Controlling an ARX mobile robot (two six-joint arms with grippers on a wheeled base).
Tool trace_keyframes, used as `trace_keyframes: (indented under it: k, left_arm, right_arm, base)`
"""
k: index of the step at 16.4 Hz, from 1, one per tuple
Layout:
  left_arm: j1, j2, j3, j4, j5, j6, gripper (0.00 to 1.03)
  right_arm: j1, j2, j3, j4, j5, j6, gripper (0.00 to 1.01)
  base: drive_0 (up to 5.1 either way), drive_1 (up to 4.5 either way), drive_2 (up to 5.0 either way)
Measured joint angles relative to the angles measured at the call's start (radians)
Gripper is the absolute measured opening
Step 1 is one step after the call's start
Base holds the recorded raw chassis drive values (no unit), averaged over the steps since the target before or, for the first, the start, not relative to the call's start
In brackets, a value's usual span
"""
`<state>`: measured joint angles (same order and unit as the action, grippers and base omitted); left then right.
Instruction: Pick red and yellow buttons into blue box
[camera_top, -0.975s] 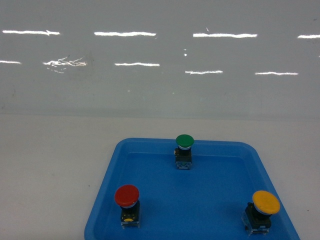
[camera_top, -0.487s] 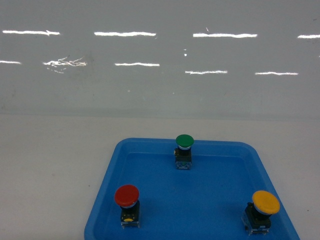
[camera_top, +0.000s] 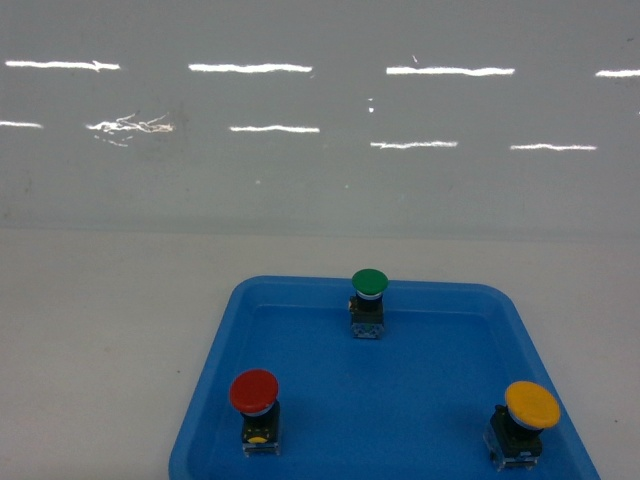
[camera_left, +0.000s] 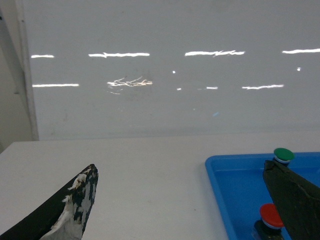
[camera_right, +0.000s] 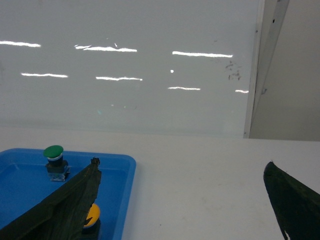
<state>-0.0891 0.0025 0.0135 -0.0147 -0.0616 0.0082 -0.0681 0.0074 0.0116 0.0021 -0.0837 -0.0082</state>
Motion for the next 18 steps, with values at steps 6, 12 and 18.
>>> trace_keyframes:
  k: [6, 12, 18]
  left_arm:
    - [-0.08, 0.459, 0.002, 0.414, -0.089, 0.033, 0.98]
    - [-0.089, 1.076, 0.156, 0.735, -0.091, 0.053, 0.98]
    - [-0.083, 1.259, 0.201, 0.756, -0.058, 0.06, 0.98]
  right_arm:
    - [0.176, 0.499, 0.0, 0.433, 0.088, -0.042, 0.98]
    - [0.246, 1.173, 0.127, 0.807, 0.055, -0.046, 0.98]
    - [0.306, 1.401, 0.197, 0.845, 0.076, -0.045, 0.98]
  base:
    - [0.0, 0.0, 0.0]
    - [0.0, 0.0, 0.0]
    - [0.0, 0.0, 0.0]
